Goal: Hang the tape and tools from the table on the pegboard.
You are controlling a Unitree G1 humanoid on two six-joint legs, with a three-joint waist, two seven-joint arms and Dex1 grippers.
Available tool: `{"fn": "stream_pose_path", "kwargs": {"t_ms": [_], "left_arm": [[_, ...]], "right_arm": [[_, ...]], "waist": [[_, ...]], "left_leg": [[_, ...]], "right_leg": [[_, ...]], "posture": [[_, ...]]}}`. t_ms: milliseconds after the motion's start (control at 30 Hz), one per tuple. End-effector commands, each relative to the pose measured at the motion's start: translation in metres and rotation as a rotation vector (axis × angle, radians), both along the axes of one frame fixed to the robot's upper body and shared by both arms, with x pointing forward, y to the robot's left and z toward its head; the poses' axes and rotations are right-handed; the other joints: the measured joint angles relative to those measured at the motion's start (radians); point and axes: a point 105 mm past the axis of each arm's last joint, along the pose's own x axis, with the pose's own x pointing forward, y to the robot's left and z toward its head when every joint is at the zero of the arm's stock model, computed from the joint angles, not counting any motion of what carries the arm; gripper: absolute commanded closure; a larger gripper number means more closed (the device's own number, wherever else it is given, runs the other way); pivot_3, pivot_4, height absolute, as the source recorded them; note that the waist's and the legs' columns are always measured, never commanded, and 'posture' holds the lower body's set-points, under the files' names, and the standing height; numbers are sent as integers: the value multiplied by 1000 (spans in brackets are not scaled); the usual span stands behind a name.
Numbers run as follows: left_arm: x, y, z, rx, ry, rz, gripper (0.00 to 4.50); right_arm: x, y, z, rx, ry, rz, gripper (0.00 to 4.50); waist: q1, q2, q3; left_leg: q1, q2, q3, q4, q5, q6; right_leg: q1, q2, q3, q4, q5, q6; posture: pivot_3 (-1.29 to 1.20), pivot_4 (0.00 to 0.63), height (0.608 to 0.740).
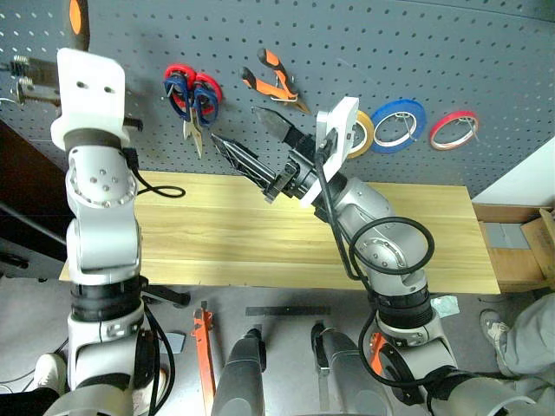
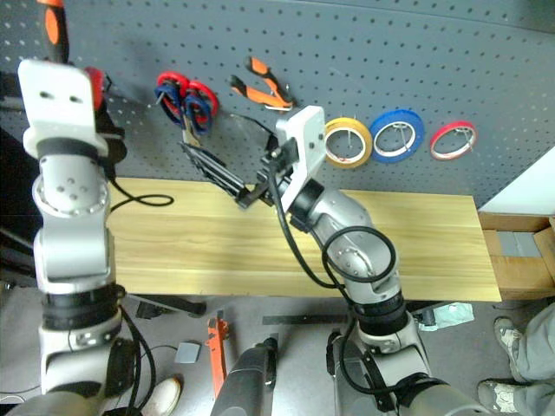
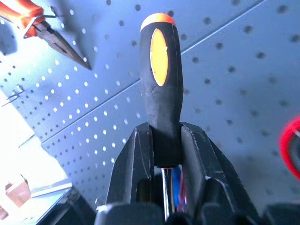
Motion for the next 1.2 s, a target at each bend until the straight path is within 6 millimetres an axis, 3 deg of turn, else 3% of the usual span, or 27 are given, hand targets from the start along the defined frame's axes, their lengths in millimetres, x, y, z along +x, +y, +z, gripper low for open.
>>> {"fn": "stream_pose_path", "kwargs": {"t_ms": [33, 267, 500, 667, 900, 1100, 1200], "left_arm": [[1, 16, 31, -10, -127, 8, 4003], [19, 31, 54, -9, -190, 10, 4003], [28, 43, 56, 1, -184, 14, 4003], [28, 55, 25, -66, -127, 33, 4003], [14, 50, -22, -152, -49, 43, 4003], [-2, 55, -32, -219, -31, 90, 4003], [-8, 59, -36, -244, -20, 114, 3027]], "right_arm": [[-4, -1, 12, 41, -61, -16, 0], [-1, -3, 7, 35, -61, -36, 0], [0, -4, 7, 37, -62, -56, 0], [2, -5, 5, 26, -60, -68, 0], [1, -4, 0, -6, -72, -65, 0], [-11, 4, -4, -39, -113, -9, 0], [-13, 6, -5, -43, -113, -2, 0]], "waist": [[0, 0, 0], [2, -1, -1], [1, -1, -1], [-1, -1, -1], [-4, -2, -1], [-7, -3, -2], [-7, -3, -2]], "left_leg": [[-1, 0, -1, 0, 0, 0], [-16, -2, -1, 2, 1, -1], [-16, -2, 0, 2, 1, -1], [-15, -2, 0, 3, 1, -1], [-15, -1, 0, 3, 2, -1], [-13, -1, 0, 5, 3, -2], [-11, -1, 0, 5, 6, -3]], "right_leg": [[0, 0, -1, 0, 0, -1], [-16, -4, -4, 4, 2, -3], [-17, -4, -6, 5, 2, -3], [-17, -4, -6, 6, 2, -4], [-18, -5, -6, 13, 2, -4], [-18, -5, -6, 16, 3, -4], [-18, -4, -7, 18, 4, -6]], "posture": [[21, 264, 740], [15, 268, 740], [5, 272, 740], [-1, 281, 740], [12, 277, 740], [16, 269, 740], [16, 269, 740]]}}
